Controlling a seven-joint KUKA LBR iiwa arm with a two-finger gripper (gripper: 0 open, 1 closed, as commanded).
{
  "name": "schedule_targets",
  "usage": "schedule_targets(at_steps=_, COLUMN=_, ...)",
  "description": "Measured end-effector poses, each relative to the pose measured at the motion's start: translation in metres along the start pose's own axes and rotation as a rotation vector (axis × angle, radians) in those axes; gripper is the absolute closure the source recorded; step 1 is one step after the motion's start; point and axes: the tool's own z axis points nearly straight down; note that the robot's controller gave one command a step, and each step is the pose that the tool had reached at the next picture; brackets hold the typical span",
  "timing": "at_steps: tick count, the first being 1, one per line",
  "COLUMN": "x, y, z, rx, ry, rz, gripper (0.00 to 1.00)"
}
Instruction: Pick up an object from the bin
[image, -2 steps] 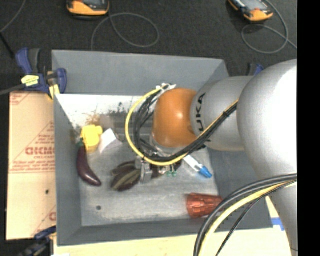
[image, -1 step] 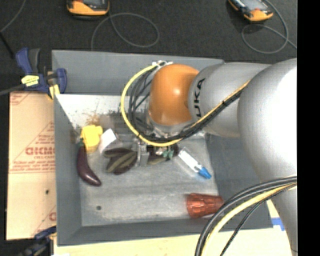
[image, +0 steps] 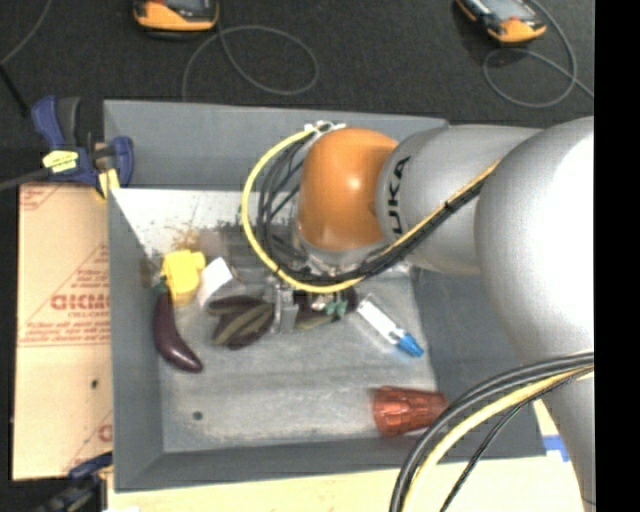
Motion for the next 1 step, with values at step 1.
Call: schedule_targets(at_steps=1, x=-0.0154, y=-0.0137, z=-0.1234, rx=0.0, ry=-0.005, rz=0.019, gripper=1.0)
